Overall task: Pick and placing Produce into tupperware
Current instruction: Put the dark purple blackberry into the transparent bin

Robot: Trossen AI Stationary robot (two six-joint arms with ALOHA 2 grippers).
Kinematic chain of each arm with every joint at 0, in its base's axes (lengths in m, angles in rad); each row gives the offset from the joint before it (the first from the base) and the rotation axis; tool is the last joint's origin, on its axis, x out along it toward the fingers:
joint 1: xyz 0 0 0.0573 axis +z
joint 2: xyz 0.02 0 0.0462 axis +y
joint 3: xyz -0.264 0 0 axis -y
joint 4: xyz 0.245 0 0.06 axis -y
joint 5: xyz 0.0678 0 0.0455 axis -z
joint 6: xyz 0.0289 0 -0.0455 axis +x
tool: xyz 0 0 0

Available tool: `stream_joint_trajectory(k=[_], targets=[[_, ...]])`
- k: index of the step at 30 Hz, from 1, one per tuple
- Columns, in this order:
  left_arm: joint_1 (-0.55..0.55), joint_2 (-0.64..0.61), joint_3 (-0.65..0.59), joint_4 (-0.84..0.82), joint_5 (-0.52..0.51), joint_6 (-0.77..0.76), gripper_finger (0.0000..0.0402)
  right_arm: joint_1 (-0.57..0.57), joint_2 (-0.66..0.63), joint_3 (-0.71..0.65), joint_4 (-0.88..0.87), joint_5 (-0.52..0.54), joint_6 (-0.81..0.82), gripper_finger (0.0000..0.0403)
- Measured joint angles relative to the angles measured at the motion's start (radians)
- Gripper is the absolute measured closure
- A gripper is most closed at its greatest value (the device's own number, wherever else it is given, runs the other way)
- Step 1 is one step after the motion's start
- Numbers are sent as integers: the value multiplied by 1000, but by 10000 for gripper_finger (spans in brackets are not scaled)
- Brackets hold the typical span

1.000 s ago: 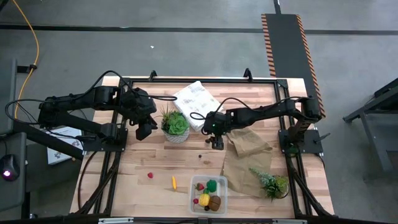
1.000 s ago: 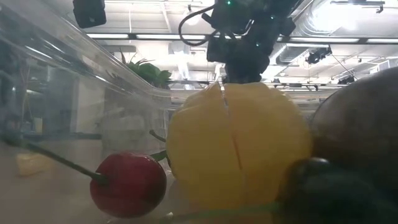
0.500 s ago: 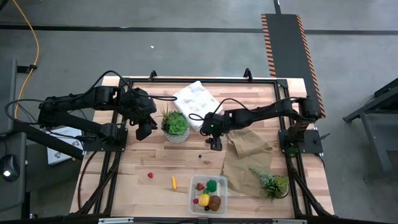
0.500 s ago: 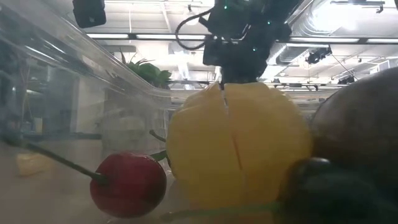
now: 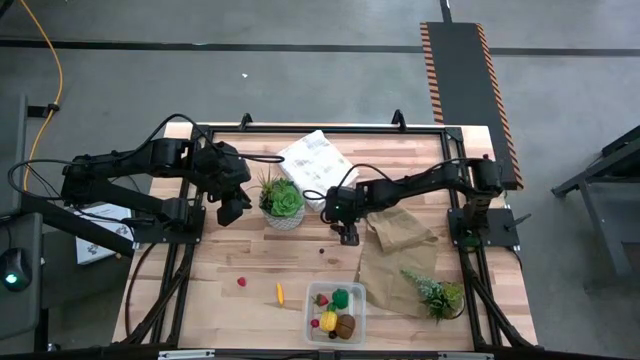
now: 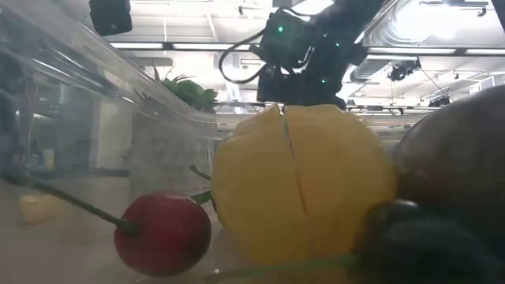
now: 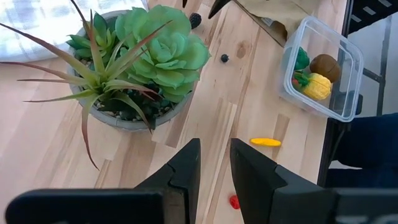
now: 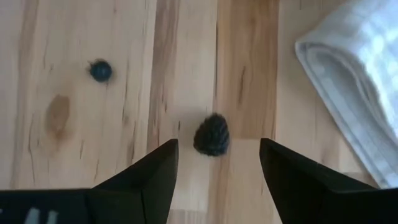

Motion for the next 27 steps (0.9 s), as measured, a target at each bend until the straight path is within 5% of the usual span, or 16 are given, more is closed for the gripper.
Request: stream_joint_trajectory(k=[27], targets=[[0, 0, 0, -6, 0, 0, 325, 14, 49, 1, 44, -6, -20, 188]])
